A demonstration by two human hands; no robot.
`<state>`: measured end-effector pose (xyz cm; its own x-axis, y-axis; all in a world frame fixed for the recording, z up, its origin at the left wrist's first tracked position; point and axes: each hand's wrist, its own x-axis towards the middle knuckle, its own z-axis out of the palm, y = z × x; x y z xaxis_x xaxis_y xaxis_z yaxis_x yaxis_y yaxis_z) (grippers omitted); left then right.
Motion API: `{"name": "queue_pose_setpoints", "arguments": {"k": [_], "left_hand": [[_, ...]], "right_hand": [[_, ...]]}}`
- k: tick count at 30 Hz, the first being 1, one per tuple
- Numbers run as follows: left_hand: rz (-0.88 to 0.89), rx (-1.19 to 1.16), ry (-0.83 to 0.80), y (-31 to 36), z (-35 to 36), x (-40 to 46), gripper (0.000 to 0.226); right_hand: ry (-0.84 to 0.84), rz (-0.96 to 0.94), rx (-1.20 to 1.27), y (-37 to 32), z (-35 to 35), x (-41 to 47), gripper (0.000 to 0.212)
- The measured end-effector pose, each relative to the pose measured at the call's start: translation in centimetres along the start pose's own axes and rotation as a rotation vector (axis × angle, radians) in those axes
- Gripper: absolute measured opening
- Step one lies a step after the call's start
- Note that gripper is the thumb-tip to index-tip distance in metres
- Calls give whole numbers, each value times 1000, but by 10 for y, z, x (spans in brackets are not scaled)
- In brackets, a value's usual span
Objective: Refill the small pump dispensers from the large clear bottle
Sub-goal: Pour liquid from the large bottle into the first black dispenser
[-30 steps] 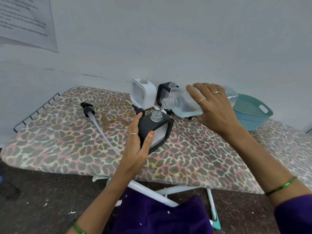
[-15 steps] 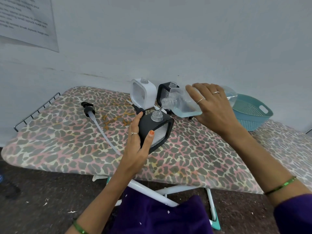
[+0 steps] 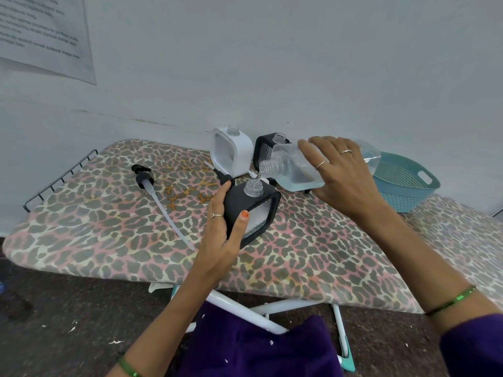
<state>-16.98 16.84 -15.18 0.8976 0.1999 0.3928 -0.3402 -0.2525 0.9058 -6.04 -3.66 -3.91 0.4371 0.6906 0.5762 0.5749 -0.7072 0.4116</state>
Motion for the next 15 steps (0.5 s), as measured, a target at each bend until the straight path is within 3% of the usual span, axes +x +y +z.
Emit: {"name": "queue_pose_setpoints", "arguments": {"k": [15], "left_hand": [[2, -7, -2, 0, 0, -1, 54]], "right_hand": [[-4, 2, 3, 0, -1, 0, 84]]}}
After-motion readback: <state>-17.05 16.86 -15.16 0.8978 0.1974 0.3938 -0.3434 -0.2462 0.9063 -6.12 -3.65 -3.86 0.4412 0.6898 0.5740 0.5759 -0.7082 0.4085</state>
